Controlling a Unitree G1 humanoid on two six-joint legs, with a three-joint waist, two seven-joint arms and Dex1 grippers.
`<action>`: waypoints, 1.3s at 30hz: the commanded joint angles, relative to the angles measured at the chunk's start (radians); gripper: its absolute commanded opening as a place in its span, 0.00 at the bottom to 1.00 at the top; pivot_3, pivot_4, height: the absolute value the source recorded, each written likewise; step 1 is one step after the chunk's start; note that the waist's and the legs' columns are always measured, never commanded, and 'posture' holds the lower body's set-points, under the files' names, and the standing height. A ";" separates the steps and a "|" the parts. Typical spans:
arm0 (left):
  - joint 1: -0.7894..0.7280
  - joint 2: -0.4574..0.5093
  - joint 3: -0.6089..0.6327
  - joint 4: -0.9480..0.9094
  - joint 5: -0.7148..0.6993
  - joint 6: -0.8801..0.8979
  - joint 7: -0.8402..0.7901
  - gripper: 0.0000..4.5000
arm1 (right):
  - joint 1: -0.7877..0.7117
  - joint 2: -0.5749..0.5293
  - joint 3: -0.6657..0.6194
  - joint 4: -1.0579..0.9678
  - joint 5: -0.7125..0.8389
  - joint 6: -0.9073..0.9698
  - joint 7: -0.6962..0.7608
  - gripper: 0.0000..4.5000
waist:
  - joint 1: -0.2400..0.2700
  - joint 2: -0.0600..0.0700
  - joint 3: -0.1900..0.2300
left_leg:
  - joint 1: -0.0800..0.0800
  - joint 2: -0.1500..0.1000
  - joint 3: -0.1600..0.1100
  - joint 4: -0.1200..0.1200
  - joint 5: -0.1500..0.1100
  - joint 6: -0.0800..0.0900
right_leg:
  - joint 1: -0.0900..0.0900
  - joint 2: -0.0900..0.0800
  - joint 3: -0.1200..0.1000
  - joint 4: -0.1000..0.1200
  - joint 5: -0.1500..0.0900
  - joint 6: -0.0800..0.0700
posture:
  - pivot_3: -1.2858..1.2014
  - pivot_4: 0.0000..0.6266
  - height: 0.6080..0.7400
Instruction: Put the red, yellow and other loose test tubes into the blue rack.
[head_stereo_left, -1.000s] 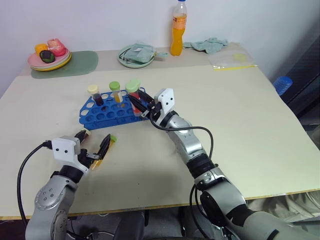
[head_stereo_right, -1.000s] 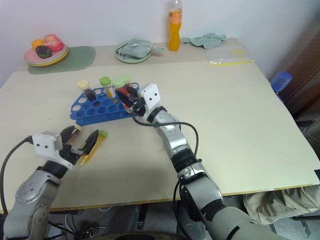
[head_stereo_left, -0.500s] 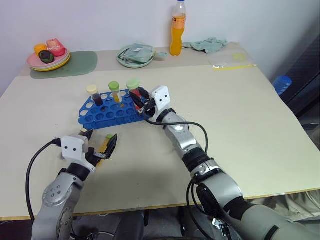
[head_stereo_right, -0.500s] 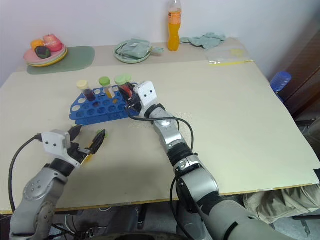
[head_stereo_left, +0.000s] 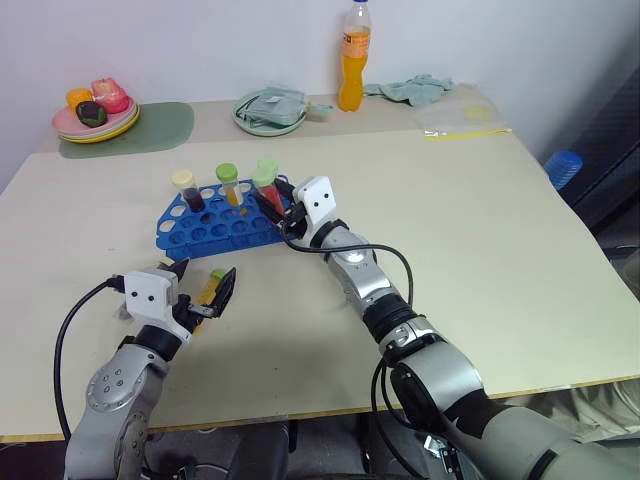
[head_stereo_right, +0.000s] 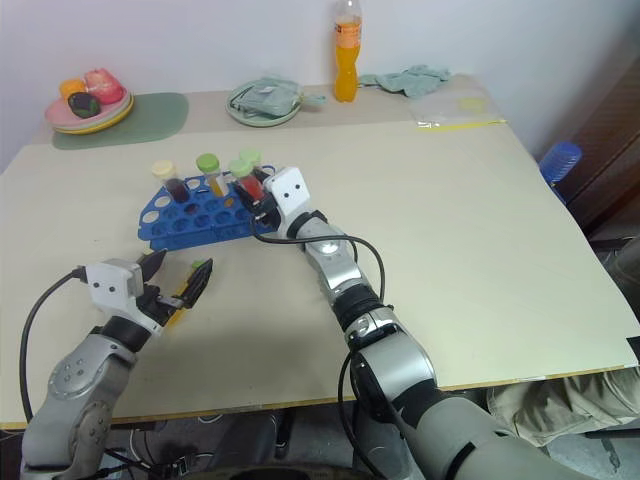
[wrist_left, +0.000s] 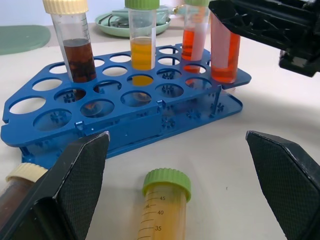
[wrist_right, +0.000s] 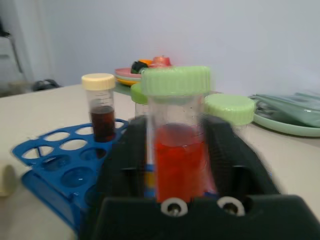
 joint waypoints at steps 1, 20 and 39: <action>-0.015 0.024 0.039 -0.041 -0.017 0.047 0.019 1.00 | 0.028 0.033 0.000 -0.115 0.004 -0.044 -0.016 0.89 | -0.004 0.000 0.000 | 0.000 0.000 0.000 0.000 0.000 0.000 | 0.000 0.000 0.000 0.000 0.000 0.000 | 0.52 0.24 1.00; -0.222 0.566 0.335 -0.137 -0.364 0.860 -0.069 1.00 | 0.220 -0.199 0.049 -0.676 0.096 0.301 0.222 0.89 | -0.012 0.002 0.001 | 0.000 0.000 -0.006 -0.001 0.000 -0.001 | 0.000 0.001 0.000 0.001 -0.001 -0.001 | 0.52 0.24 1.00; -0.671 0.583 -0.137 0.115 -0.607 1.326 0.318 1.00 | 0.352 -0.607 0.130 -1.040 0.231 0.624 0.657 0.89 | -0.008 0.000 0.002 | 0.000 0.000 -0.007 0.000 0.001 -0.001 | 0.000 0.001 -0.001 0.001 -0.001 -0.001 | 0.52 0.24 1.00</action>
